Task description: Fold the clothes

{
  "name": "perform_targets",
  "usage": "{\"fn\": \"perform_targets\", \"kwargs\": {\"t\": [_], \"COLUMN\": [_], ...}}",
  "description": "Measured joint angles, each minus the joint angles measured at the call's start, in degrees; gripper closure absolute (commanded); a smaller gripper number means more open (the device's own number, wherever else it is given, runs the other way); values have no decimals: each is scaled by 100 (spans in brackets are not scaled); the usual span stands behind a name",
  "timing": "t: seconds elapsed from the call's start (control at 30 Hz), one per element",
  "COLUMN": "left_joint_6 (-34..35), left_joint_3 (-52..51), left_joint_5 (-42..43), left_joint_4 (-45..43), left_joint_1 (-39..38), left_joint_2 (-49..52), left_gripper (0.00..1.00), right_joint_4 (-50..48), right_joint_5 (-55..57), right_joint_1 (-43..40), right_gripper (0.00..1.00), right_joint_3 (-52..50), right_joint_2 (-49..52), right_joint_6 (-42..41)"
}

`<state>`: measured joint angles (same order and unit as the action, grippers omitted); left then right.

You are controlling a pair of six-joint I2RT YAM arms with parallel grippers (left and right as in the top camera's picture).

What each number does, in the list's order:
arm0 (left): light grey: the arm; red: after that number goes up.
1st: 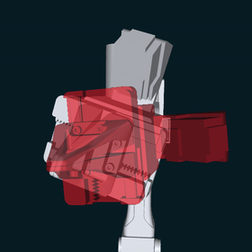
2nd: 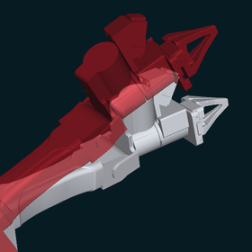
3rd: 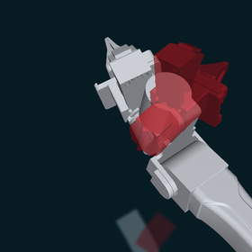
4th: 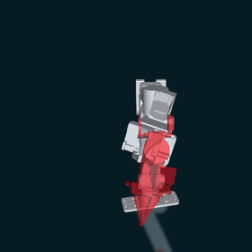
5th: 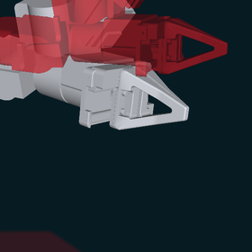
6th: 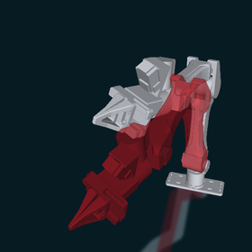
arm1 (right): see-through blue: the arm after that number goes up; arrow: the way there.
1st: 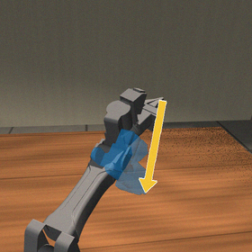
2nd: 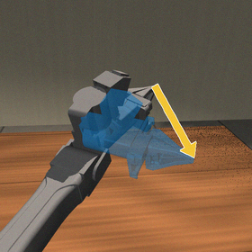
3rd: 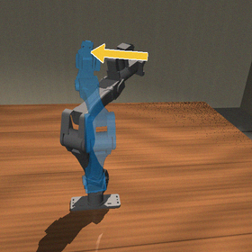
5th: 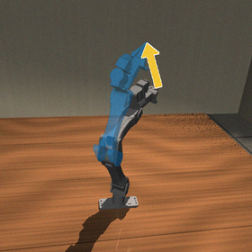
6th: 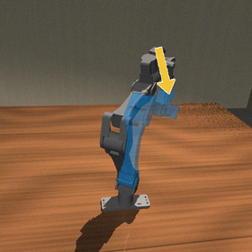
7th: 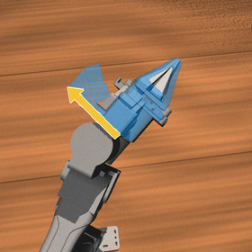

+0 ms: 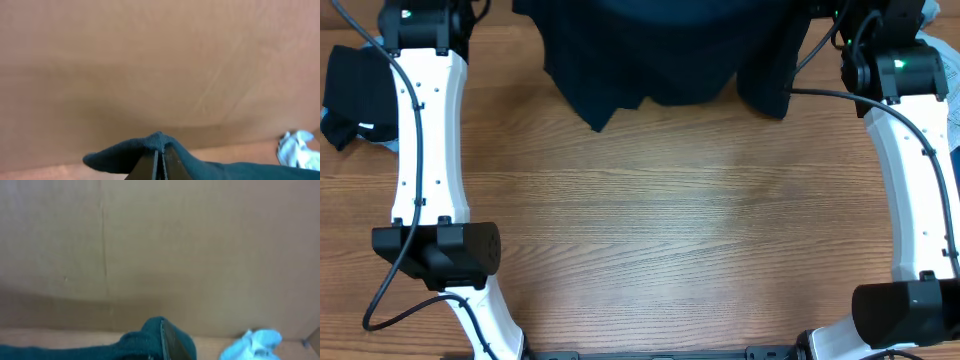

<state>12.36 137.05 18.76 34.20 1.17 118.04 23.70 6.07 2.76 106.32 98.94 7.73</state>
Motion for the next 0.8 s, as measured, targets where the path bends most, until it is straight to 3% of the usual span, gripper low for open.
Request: {"fn": "perform_targets", "kwargs": {"t": [0.37,0.8], "left_joint_6": [107,61], "left_joint_3": [1292,1381], "left_joint_5": [-103,-232], "left_joint_4": [-4,350], "left_joint_1": [238,249], "left_joint_2": [9,9], "left_gripper": [96,96], "right_joint_4": [-629,-505], "right_joint_5": [286,339], "right_joint_1": [0,0], "right_gripper": [96,96], "right_joint_3": [0,0], "right_joint_2": [22,24], "right_joint_6": [2,225]}}
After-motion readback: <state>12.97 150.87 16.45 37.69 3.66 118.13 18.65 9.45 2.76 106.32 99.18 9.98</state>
